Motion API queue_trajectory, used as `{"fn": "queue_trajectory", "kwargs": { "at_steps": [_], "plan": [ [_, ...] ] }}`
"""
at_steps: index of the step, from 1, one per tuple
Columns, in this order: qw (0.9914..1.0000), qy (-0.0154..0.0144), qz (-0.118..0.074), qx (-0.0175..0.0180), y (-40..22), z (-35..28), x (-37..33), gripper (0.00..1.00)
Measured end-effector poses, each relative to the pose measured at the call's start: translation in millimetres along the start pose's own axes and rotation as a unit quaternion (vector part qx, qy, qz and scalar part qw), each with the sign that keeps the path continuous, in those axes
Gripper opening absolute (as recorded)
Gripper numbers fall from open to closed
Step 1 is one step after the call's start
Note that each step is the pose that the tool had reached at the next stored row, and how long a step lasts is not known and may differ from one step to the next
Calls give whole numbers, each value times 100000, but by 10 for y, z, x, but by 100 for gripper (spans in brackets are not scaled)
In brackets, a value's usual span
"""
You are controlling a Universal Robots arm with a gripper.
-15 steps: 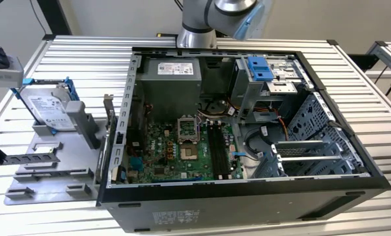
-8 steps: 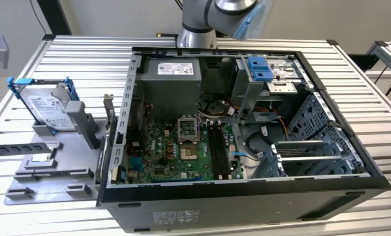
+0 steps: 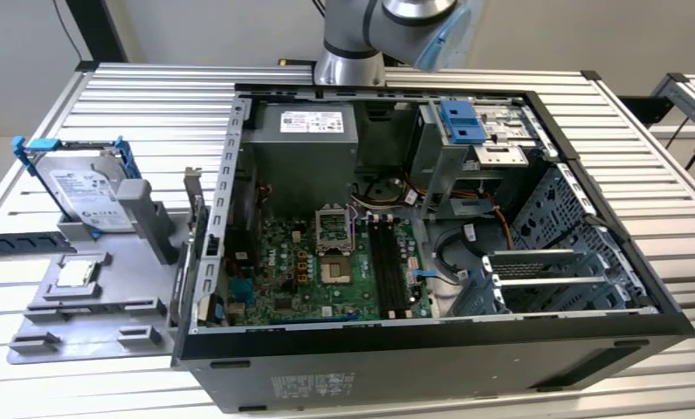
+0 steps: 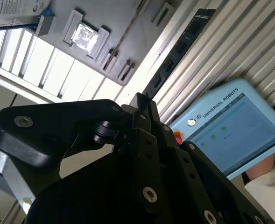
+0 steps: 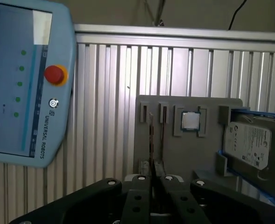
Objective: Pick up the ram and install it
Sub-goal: 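Pick up the ram and move it above insertion slot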
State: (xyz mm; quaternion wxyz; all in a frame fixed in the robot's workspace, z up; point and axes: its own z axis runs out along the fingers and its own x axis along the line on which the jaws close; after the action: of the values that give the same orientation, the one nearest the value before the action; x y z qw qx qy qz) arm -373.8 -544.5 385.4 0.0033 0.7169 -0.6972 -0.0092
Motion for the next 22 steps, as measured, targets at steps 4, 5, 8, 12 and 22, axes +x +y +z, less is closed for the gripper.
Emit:
{"fn": "queue_trajectory", "kwargs": {
  "at_steps": [4, 5, 8, 12, 22],
  "plan": [
    [100000, -13, -1, 6, 2, -146, -1, 0],
    [100000, -70, -9, 3, 2, -150, 0, 0],
    [100000, -81, -1, 4, 3, -150, -1, 0],
    [100000, -76, 2, -4, -42, -152, 0, 0],
    [100000, -81, -2, -10, -498, -159, 13, 0]
  ]
}}
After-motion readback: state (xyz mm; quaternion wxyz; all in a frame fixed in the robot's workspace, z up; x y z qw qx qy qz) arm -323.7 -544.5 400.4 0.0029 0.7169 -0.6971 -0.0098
